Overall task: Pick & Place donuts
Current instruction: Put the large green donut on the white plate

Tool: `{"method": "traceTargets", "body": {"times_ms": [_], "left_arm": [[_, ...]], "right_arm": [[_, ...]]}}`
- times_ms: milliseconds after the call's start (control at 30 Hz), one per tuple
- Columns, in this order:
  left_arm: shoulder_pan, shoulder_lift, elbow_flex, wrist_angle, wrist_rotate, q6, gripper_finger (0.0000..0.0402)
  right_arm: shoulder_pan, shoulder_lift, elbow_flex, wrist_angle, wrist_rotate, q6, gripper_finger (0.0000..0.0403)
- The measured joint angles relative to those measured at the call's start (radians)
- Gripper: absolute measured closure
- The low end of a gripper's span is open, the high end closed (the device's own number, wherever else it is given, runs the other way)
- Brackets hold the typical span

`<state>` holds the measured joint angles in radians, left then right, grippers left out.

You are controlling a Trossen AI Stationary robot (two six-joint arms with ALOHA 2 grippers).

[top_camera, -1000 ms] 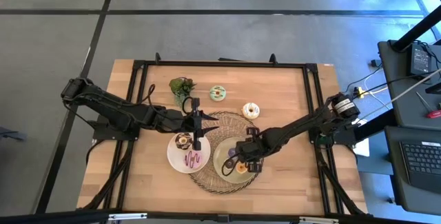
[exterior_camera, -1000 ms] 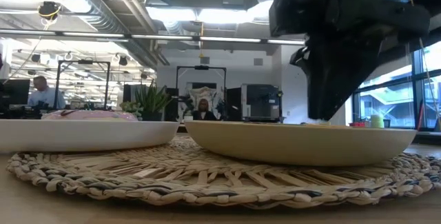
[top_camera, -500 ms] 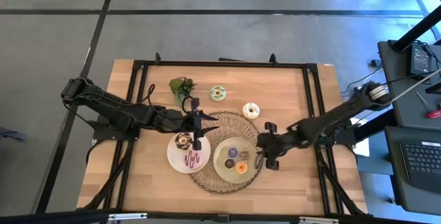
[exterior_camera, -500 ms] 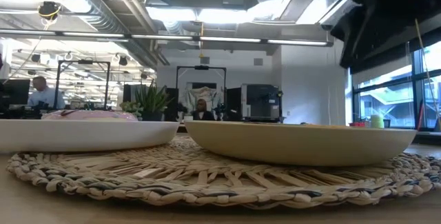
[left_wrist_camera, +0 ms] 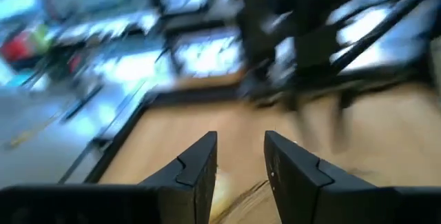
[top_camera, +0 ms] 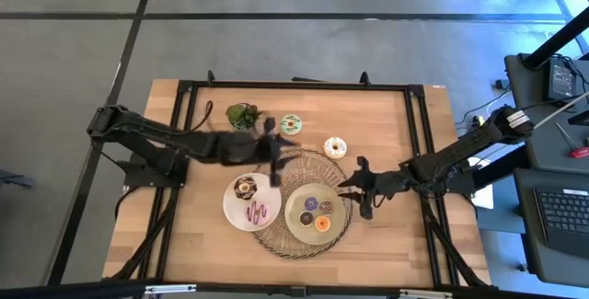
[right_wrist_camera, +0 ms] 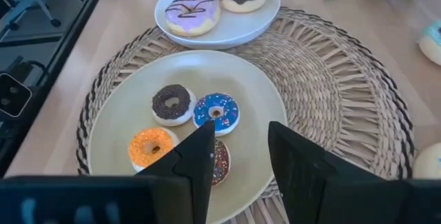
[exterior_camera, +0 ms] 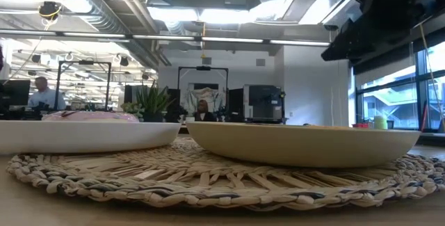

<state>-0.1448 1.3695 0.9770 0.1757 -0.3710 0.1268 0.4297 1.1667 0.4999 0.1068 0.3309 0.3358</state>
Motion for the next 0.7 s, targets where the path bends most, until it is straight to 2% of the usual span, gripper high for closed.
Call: {"method": "traceTargets", "body": {"times_ms": [167, 267, 500, 700], "left_arm": [[0.161, 0.062, 0.158, -0.307, -0.044, -0.113, 0.0287], [0.258, 0.112, 0.198, -0.377, -0.005, -0.180, 0.0284], [0.460, 0.227, 0.202, -0.338, 0.148, -0.270, 0.0271], [0.559, 0.309, 0.203, -0.240, 0.176, -0.297, 0.0265]], "right_arm": [[0.000, 0.000, -0.001, 0.002, 0.000, -0.002, 0.0265], [-0.001, 0.000, -0.001, 0.001, 0.000, -0.005, 0.0265], [-0.001, 0.000, -0.001, -0.008, -0.002, -0.005, 0.0265], [-0.001, 0.000, -0.001, -0.021, -0.002, -0.005, 0.0265]]}}
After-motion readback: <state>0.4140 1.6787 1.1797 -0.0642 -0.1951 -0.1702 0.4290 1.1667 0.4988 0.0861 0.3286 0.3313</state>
